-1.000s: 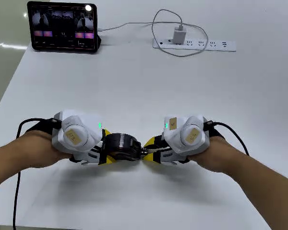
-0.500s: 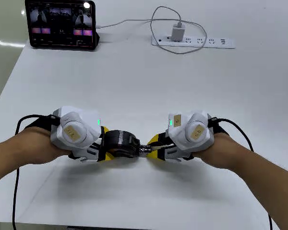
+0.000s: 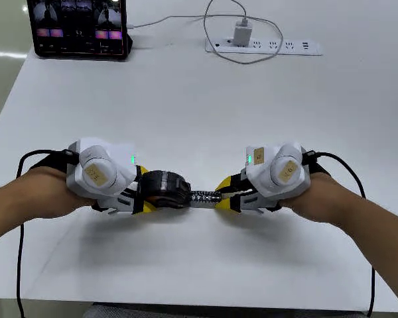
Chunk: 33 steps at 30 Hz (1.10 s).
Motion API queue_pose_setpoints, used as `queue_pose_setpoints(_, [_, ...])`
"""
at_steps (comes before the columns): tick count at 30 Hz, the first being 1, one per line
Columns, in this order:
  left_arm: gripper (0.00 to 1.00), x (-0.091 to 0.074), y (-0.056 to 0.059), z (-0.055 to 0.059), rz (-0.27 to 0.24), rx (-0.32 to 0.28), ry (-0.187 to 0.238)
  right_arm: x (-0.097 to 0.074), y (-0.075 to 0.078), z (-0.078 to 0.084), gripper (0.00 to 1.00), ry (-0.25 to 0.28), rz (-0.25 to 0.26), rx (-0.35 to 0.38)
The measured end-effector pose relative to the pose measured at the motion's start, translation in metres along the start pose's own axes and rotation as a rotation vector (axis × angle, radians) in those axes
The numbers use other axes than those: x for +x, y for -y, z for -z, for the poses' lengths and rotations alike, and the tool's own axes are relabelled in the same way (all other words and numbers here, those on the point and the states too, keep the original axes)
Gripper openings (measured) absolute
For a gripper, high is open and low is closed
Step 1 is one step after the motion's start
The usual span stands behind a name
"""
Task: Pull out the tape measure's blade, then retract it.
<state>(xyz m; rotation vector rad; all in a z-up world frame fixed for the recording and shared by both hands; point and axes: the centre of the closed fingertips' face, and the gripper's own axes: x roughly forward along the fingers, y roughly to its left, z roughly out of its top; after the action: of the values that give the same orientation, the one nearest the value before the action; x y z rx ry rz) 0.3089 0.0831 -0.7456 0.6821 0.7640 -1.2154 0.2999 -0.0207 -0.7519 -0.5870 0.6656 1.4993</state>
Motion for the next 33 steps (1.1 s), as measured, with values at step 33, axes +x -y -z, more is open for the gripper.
queue_pose_setpoints(33, [0.27,-0.002,0.002,-0.002,-0.002,0.001,-0.006,-0.035,0.002,0.038,0.10,-0.060,0.019,0.018])
